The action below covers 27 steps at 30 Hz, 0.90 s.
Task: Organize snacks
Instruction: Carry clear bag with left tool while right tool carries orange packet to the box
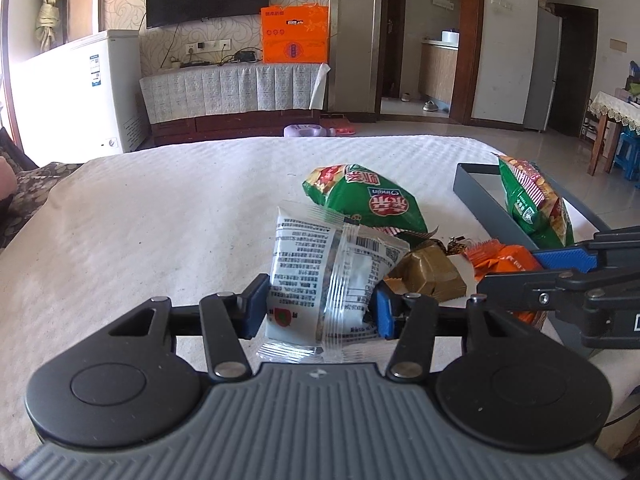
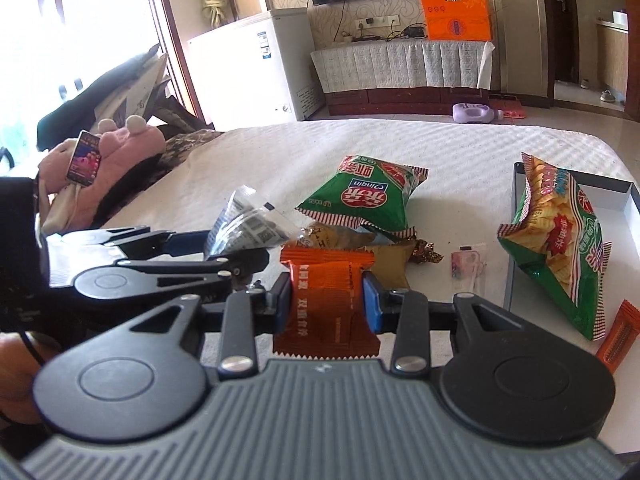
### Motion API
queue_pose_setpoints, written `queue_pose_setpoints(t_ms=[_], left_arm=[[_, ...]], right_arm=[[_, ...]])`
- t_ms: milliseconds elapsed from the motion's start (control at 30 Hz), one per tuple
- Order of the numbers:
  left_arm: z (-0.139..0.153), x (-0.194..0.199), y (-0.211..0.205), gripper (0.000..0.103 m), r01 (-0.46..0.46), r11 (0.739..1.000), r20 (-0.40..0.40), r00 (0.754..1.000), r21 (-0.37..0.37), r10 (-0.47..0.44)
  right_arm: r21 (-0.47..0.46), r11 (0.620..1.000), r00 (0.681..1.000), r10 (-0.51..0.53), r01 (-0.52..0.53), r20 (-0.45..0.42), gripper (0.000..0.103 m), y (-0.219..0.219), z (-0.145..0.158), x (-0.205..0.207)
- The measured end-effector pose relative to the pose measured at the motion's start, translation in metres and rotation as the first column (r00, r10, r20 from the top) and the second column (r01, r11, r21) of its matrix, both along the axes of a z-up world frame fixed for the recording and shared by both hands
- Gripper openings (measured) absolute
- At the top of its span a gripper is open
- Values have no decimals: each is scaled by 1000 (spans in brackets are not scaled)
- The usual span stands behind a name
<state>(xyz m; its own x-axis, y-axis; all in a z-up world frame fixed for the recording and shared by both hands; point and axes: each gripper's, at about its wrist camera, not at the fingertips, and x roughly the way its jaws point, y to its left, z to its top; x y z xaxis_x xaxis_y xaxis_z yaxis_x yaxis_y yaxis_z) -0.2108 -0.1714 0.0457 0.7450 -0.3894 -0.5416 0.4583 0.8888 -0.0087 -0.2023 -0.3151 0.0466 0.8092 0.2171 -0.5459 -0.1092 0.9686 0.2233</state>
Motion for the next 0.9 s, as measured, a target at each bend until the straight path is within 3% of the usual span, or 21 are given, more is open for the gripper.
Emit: queue_pose_setpoints(t_ms=[900], left_arm=[[7,-15,-64,58,133,990,1,991,-52,-133]], right_arm=[[50,992,991,-118,115,58,40,-52,12,-42]])
